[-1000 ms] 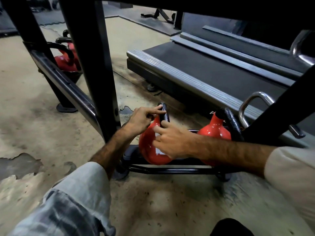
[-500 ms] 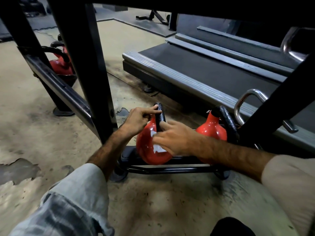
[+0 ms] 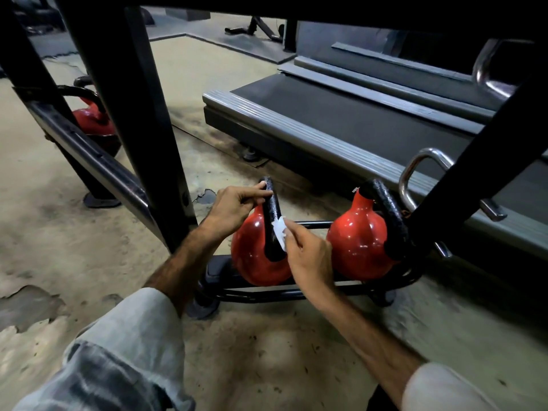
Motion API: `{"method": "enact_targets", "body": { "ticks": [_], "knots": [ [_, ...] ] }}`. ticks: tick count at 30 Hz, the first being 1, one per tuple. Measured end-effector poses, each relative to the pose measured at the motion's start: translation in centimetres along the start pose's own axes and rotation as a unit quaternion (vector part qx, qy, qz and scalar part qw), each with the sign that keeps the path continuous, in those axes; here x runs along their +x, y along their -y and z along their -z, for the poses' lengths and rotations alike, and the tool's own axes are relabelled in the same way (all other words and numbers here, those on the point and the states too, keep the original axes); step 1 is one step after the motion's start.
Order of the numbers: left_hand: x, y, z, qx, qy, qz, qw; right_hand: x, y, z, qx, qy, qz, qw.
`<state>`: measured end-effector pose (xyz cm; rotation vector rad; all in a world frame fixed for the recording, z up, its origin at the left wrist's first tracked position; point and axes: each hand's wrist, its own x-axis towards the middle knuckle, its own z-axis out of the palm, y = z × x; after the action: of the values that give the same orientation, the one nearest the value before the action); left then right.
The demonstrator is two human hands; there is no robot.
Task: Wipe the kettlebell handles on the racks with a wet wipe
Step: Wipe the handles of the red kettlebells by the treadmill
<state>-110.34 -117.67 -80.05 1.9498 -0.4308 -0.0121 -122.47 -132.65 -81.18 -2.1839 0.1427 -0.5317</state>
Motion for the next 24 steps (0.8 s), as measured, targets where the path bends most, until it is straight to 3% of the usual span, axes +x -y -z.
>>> {"method": "enact_targets", "body": {
  "ticks": [3, 6, 9, 11, 16, 24],
  "knots": [
    [-0.3, -0.6, -0.1, -0.003, -0.021, 0.005, 1.000, 3.3, 0.1, -1.9, 0.077, 0.051, -0.193, 0.977],
    [-0.4, -0.9, 0.0, 0.012, -0.012, -0.003, 1.000, 6.8, 0.4, -2.8, 0.275, 0.096, -0.352, 0.889],
    [-1.0, -1.2, -0.2, 0.043, 0.001, -0.009, 0.999, 8.8, 0.5, -2.8, 0.415, 0.175, -0.382, 0.807],
    [-2.0, -1.7, -0.7, 0.075, -0.031, -0.040, 0.996, 9.0, -0.1, -2.4, 0.443, 0.221, -0.376, 0.783],
    [-5.0, -1.8, -2.0, 0.121, -0.058, -0.145, 0.980, 7.1, -2.7, -2.1, 0.367, 0.234, -0.386, 0.814],
    [-7.8, -1.7, -2.8, 0.189, -0.040, -0.171, 0.966, 10.5, -0.1, -2.5, 0.357, 0.228, -0.325, 0.845]
  ]
}}
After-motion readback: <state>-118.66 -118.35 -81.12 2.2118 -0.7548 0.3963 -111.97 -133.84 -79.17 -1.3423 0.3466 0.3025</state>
